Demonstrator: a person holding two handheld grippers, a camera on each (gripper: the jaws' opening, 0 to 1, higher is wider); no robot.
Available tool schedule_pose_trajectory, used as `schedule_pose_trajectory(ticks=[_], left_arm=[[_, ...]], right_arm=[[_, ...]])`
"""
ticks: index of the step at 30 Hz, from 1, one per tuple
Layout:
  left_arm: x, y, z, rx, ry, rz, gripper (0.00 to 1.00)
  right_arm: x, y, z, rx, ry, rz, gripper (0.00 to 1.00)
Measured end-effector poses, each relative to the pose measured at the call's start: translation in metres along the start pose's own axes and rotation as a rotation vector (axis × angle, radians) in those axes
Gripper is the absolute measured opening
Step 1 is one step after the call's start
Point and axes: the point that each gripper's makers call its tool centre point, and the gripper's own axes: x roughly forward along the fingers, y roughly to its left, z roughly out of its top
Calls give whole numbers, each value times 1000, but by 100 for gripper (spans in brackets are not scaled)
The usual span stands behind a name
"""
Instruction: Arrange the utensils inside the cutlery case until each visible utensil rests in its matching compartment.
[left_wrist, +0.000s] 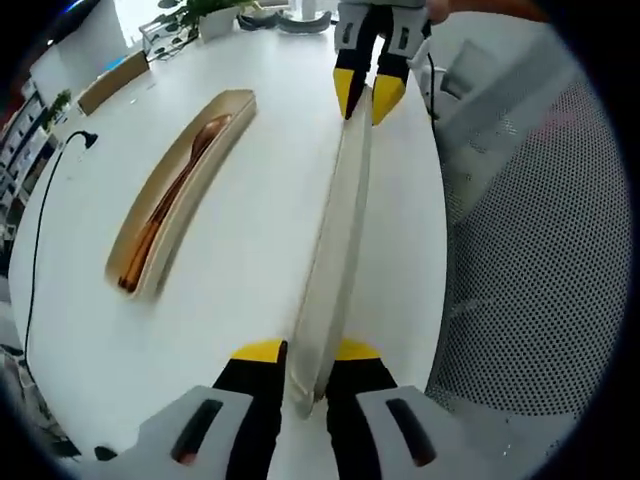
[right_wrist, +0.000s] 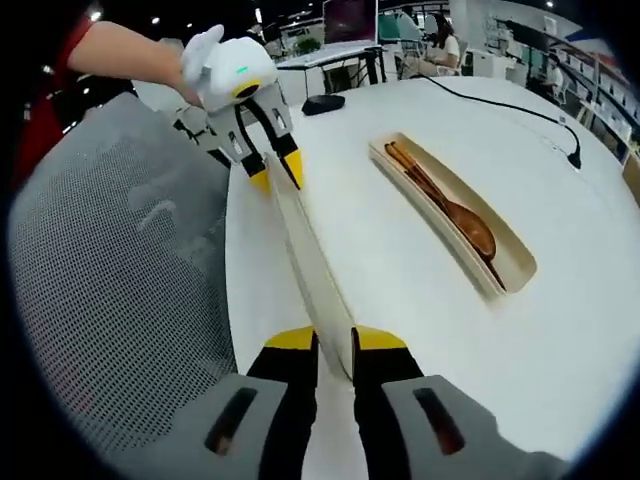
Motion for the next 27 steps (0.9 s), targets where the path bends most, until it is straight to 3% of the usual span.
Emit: schedule_pose_trajectory(ticks=[3, 7, 9, 13, 17, 18, 22, 27], left_arm=[[-1, -1, -3, 26, 20, 5, 9], [-3, -3, -5, 89, 37, 19, 7], [-3, -4, -7, 113, 41, 18, 7], [-4, -1, -9, 104, 44, 17, 7], [-5, 2, -10, 108, 55, 27, 10], [-5, 4, -9, 102, 57, 25, 10], [-4, 4, -9, 63, 68, 16, 10], [-5, 8, -7, 113, 61, 28, 17]], right_arm=[[-2, -8, -5, -94, 20, -40, 12], [-2, -9, -18, -77, 20, -18, 13], [-2, -8, -9, -54, -81, -2, 12], [1, -12, -13, -35, -122, 24, 10], [1, -12, -8, -15, -213, 37, 6], [0, -6, -9, 38, -219, 69, 6], [-1, -4, -9, 29, -204, 84, 6], [-14, 2, 4, 89, -262, 151, 5]])
